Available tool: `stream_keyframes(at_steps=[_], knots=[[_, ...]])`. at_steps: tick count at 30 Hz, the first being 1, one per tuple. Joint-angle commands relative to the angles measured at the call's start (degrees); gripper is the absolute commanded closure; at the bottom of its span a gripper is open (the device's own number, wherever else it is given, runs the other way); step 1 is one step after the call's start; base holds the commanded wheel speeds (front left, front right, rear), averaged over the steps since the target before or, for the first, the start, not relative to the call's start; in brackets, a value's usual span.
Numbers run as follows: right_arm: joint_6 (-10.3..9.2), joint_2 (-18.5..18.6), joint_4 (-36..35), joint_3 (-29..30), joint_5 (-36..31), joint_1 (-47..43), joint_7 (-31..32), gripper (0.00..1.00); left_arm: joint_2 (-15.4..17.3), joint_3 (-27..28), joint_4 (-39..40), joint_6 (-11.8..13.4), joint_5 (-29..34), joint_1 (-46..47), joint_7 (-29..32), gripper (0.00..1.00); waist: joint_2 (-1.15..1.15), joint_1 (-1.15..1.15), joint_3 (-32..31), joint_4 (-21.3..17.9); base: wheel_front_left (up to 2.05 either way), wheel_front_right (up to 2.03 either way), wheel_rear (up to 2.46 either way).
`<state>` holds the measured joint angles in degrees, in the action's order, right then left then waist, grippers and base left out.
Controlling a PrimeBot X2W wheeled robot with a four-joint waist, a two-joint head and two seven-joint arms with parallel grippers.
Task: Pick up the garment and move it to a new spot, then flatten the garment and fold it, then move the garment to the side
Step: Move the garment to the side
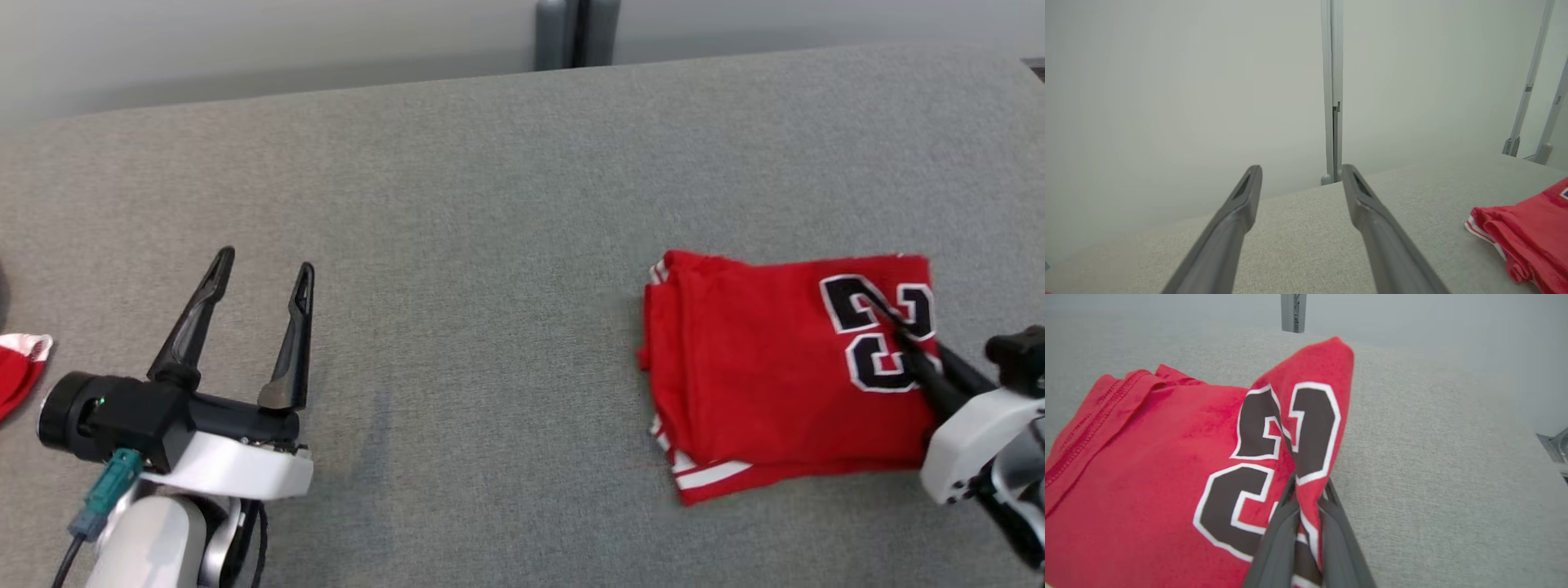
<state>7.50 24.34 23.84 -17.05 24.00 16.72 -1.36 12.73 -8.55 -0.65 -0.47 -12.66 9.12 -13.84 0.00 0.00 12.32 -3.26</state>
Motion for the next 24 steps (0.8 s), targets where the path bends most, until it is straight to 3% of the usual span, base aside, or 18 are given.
stream_keyframes(at_steps=[1,10,18,24], knots=[[0.00,2.68,0.37,0.32,0.02,2.19,-0.75,1.00,1.19,0.05,0.46,-0.41,0.55,1.88,0.48,0.00,0.00,0.00,3.36,-2.58,0.00,0.00,0.00],[0.00,14.75,5.83,6.37,-1.64,10.94,-2.68,1.00,3.49,-0.56,5.19,-1.12,2.13,8.69,2.66,0.00,0.00,0.00,12.59,-2.86,0.00,0.00,0.00],[-0.01,17.95,13.86,11.90,-3.34,20.52,-5.27,1.00,4.12,-1.60,8.44,-1.64,2.94,13.34,3.92,0.00,0.00,0.00,19.25,-0.86,0.00,0.00,0.00],[0.00,18.32,18.74,12.09,-4.48,24.75,-7.94,1.00,4.56,-1.99,9.64,-1.63,3.19,14.97,4.43,0.00,0.00,0.00,21.77,-0.41,0.00,0.00,0.00]])
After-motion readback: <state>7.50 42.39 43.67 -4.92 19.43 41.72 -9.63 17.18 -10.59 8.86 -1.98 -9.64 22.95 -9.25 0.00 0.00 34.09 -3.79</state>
